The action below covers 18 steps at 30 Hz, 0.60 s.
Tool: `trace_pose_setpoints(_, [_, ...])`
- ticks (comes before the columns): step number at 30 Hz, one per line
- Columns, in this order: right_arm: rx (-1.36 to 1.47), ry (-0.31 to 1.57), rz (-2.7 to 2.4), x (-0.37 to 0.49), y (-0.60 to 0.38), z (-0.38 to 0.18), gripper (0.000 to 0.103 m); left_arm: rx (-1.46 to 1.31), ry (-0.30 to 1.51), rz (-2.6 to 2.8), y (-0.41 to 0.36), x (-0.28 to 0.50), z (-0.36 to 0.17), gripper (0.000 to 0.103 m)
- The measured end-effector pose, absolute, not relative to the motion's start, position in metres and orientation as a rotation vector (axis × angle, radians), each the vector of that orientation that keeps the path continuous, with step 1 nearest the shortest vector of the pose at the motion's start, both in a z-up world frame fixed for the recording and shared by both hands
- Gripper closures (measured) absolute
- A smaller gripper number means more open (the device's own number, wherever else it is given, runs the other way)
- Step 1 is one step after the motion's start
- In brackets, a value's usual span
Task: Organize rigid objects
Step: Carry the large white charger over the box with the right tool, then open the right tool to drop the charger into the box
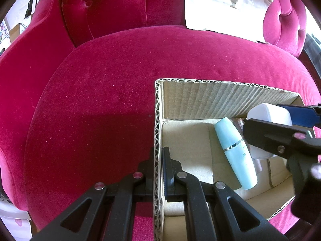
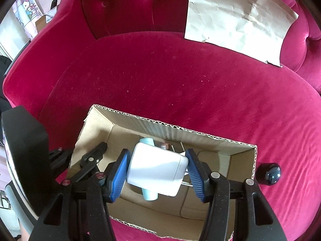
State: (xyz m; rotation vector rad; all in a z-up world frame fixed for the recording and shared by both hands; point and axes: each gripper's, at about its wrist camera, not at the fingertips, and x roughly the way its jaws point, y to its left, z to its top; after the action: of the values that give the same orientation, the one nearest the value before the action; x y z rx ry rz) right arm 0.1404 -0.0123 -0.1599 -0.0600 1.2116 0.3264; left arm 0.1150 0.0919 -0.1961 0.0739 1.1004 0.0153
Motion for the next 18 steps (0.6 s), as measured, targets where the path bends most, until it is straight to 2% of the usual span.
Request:
trace_pose_setpoints(11, [-0.056,1.200,0.324,0.1433,-0.0103,-0.1617,0.041,0.073,1.100,0.010,0.0925,0.1153,-0.1960,0.098])
trace_pose_setpoints(15, [-0.084,1.178,0.284,0.1443,-0.0132,-0.1632,0.019,0.072,1.100,0.009,0.0932,0.1154,-0.1965,0.098])
trace_pose_setpoints(18, [-0.078,1.183,0.268,0.1462,-0.0181,-0.1648,0.013,0.070,1.100,0.011,0.0940,0.1154,-0.1981,0.099])
